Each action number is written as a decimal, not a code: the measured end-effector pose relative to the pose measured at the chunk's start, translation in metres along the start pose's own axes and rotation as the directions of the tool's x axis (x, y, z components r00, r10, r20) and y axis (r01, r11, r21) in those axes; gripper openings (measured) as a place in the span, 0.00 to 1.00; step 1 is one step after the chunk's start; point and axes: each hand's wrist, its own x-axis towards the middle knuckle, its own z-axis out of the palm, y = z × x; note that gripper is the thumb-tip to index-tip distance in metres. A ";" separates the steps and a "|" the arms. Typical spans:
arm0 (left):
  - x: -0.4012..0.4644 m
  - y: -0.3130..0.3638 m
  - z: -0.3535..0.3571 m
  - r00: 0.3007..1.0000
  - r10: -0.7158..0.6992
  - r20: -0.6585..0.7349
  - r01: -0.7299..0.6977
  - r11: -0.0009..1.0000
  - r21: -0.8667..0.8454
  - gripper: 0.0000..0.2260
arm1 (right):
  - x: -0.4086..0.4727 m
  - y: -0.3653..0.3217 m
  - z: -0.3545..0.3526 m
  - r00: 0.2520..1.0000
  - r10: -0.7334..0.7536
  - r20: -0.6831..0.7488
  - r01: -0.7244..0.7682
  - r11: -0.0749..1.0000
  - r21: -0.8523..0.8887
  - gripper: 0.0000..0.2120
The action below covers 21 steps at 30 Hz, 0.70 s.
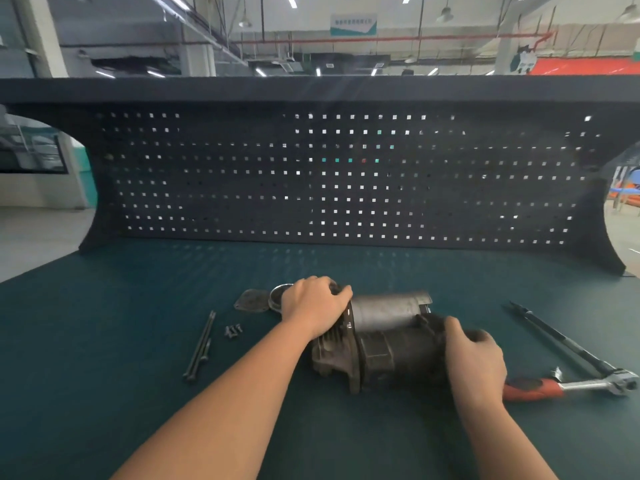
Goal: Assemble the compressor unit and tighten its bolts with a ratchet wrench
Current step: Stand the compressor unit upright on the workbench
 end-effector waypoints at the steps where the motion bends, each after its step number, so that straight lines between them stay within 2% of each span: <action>1: -0.004 -0.002 -0.002 1.000 -0.013 -0.010 0.013 1.000 -0.011 0.22 | 0.000 0.001 0.000 1.000 -0.007 0.021 0.007 1.000 0.006 0.14; 4: -0.017 -0.007 -0.009 0.998 -0.041 -0.051 0.039 0.998 -0.040 0.19 | -0.001 0.000 0.001 0.984 -0.063 0.164 0.081 0.991 -0.110 0.15; 8: -0.035 -0.016 -0.020 0.997 -0.016 -0.079 0.018 1.000 0.023 0.19 | -0.002 -0.006 0.002 0.947 -0.132 0.294 0.222 0.927 -0.301 0.15; 12: -0.055 -0.022 -0.027 0.996 -0.017 -0.086 0.024 0.996 0.084 0.22 | -0.003 -0.008 0.008 0.925 -0.164 0.343 0.270 0.919 -0.288 0.08; 15: -0.062 -0.022 -0.031 0.999 -0.028 -0.040 0.035 0.982 0.185 0.27 | -0.002 -0.017 0.009 0.900 -0.071 0.430 0.196 0.948 -0.253 0.13; 18: -0.064 -0.021 -0.040 0.998 -0.008 0.059 -0.012 0.942 0.334 0.32 | 0.000 -0.028 0.011 0.860 -0.008 0.510 0.226 0.902 -0.367 0.19; 21: -0.068 -0.023 -0.042 1.000 0.010 0.023 -0.016 0.965 0.263 0.32 | 0.000 -0.036 0.015 0.868 -0.032 0.496 0.244 0.897 -0.368 0.23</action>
